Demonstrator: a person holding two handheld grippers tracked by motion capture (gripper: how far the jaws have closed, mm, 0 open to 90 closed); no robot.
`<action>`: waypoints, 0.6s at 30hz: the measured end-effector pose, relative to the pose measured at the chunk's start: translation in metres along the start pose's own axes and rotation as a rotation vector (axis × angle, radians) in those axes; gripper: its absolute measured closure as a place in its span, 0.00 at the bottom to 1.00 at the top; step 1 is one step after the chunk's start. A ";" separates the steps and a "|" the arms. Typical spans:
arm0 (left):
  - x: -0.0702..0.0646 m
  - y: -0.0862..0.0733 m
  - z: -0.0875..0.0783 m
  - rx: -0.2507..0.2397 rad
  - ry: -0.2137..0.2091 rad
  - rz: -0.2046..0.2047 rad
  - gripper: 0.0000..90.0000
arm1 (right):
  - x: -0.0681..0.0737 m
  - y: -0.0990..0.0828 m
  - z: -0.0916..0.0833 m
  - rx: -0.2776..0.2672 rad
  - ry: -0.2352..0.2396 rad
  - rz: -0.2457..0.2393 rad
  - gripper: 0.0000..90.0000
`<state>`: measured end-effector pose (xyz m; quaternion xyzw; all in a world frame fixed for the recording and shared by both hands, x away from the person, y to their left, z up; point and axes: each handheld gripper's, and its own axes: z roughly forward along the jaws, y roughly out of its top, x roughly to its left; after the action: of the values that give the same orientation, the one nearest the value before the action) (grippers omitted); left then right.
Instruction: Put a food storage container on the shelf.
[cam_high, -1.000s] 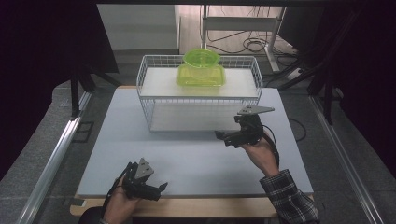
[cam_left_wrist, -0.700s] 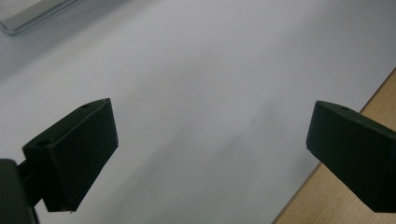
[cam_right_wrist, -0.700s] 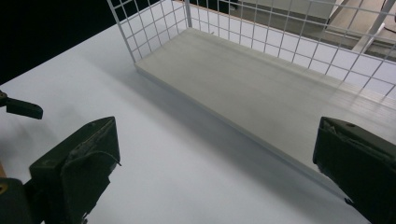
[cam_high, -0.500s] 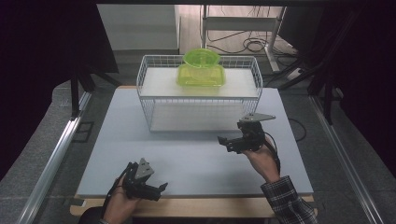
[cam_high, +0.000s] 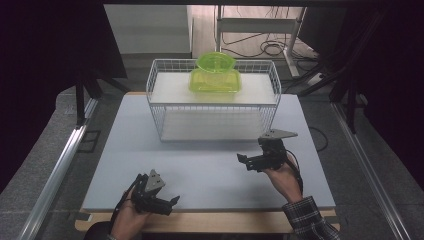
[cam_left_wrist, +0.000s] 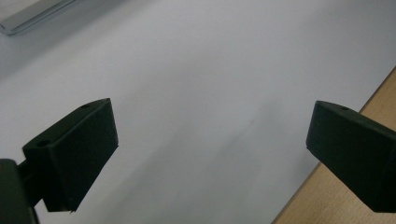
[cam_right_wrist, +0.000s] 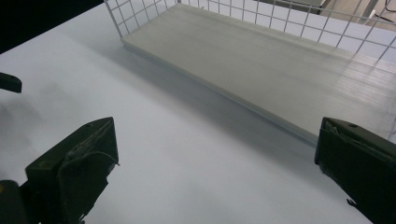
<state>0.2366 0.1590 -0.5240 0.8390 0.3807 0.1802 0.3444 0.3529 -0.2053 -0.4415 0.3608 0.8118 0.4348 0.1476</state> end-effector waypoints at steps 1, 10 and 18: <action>0.000 0.000 0.000 0.000 0.000 0.000 0.02 | -0.001 -0.002 0.000 0.002 -0.002 -0.001 0.00; -0.001 0.000 0.001 -0.002 0.005 0.010 0.02 | -0.003 -0.017 -0.002 0.015 -0.015 0.008 0.00; -0.001 0.000 0.001 -0.005 0.005 0.007 0.02 | -0.004 -0.030 -0.003 0.024 -0.025 0.019 0.00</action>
<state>0.2361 0.1577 -0.5248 0.8391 0.3783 0.1842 0.3449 0.3406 -0.2211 -0.4639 0.3757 0.8116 0.4218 0.1493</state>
